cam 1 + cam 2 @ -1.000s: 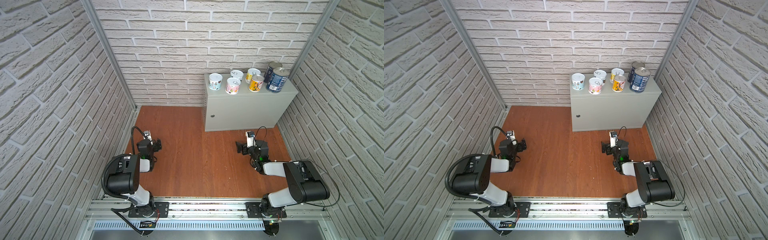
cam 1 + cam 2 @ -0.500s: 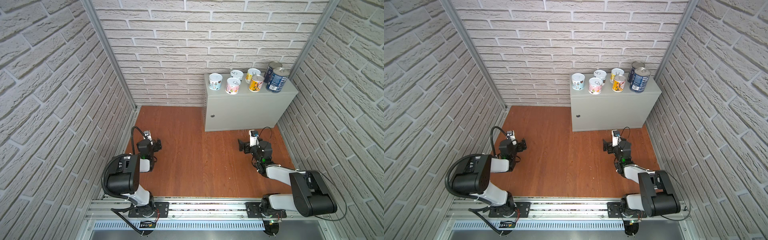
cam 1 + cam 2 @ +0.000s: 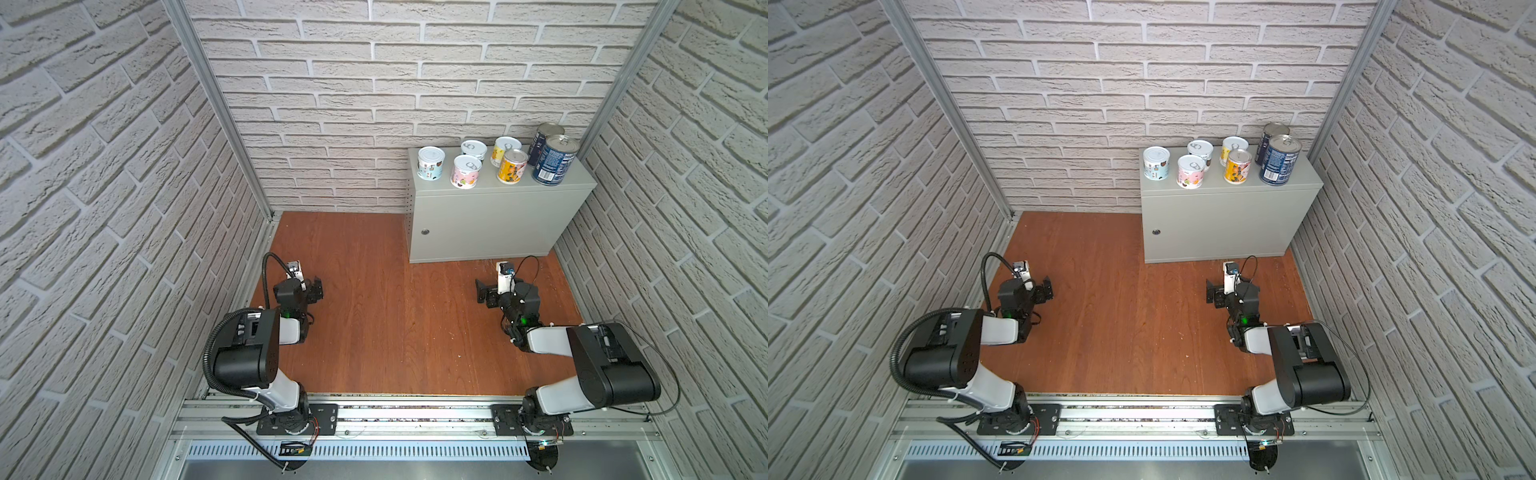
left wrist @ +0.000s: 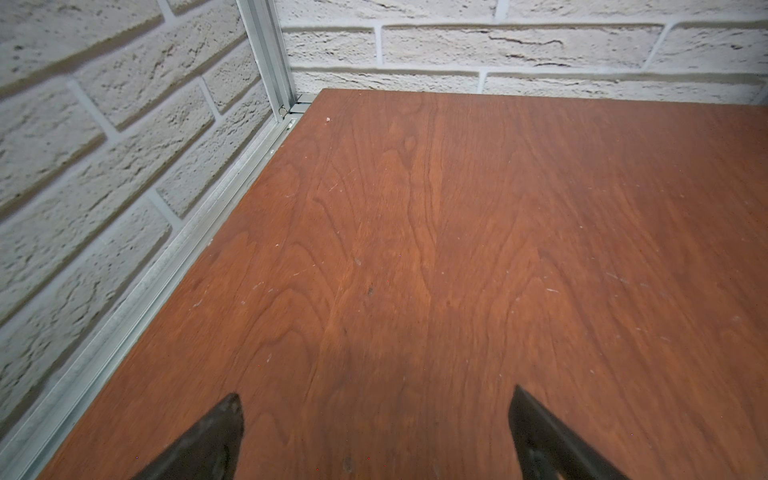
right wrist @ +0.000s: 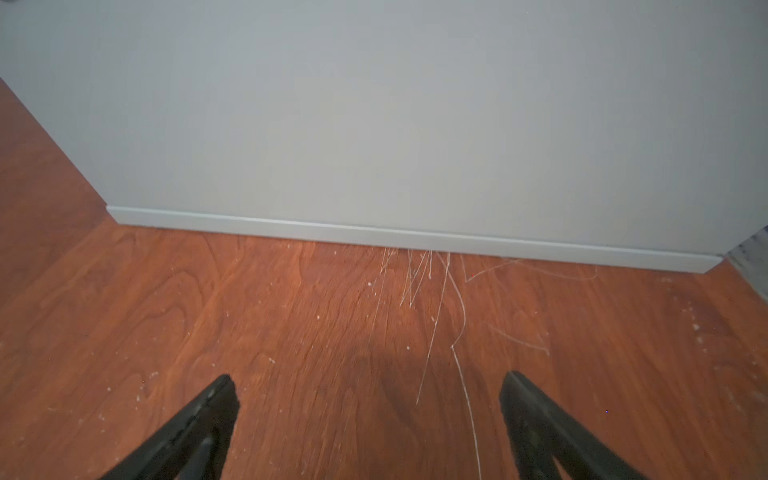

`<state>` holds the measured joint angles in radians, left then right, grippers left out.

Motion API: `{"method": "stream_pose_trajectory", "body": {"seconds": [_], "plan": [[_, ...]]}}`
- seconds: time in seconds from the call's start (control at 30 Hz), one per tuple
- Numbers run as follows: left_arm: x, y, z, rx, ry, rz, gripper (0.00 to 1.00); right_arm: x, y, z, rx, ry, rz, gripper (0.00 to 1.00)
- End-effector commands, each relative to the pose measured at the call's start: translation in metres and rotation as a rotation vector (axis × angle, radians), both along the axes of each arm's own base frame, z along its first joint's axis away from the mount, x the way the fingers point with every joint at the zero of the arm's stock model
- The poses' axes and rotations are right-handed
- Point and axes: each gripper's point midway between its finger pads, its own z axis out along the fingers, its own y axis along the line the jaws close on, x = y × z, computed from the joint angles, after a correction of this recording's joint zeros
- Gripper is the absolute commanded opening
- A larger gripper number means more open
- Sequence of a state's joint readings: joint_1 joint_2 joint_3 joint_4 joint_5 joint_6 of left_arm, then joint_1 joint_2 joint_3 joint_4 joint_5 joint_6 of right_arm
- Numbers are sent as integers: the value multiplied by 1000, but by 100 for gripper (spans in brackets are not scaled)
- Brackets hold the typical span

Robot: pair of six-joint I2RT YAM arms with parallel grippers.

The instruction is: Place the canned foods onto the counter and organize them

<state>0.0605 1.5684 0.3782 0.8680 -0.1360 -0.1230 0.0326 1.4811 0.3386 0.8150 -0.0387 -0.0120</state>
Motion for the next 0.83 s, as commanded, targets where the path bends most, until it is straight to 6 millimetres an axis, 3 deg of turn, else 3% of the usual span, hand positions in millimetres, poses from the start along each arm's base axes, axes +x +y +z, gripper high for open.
{"method": "stream_pose_trajectory", "body": {"seconds": [0.0, 0.8], "plan": [[6, -1, 14, 16, -62, -11, 98, 9, 6, 17, 10, -60, 32, 100], [6, -1, 14, 16, -62, -11, 99, 9, 4, 15, 8, -30, 23, 100]]}}
